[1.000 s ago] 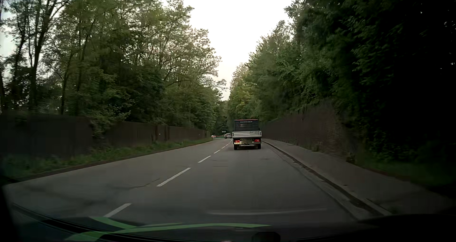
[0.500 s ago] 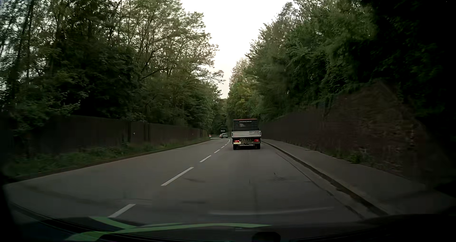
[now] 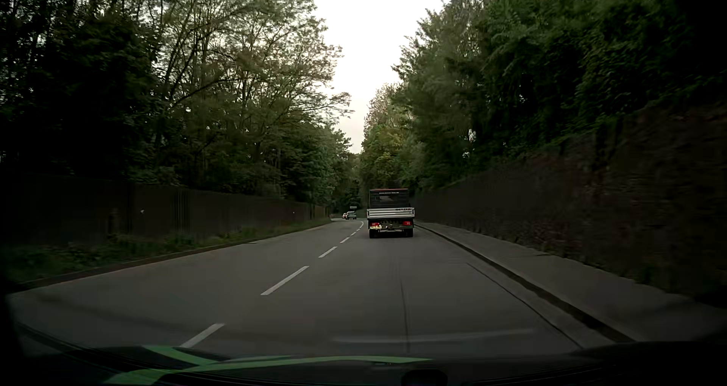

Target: Follow the waypoints while adhering to traffic rules and regulations

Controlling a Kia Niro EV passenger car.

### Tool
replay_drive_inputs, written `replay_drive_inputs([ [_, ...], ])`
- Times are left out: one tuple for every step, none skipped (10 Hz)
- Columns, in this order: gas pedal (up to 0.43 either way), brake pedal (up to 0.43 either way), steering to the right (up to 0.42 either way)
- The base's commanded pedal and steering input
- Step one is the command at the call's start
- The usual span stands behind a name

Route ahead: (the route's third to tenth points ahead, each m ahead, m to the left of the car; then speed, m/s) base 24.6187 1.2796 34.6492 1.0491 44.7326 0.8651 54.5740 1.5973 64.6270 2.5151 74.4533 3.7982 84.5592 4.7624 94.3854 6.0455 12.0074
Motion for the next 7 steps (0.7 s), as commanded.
replay_drive_inputs([
  [0.087, 0.000, -0.002],
  [0.087, 0.000, -0.002],
  [0.087, 0.000, -0.002],
  [0.087, 0.000, -0.003],
  [0.087, 0.000, -0.003],
  [0.087, 0.000, -0.003],
  [0.087, 0.000, -0.003],
])
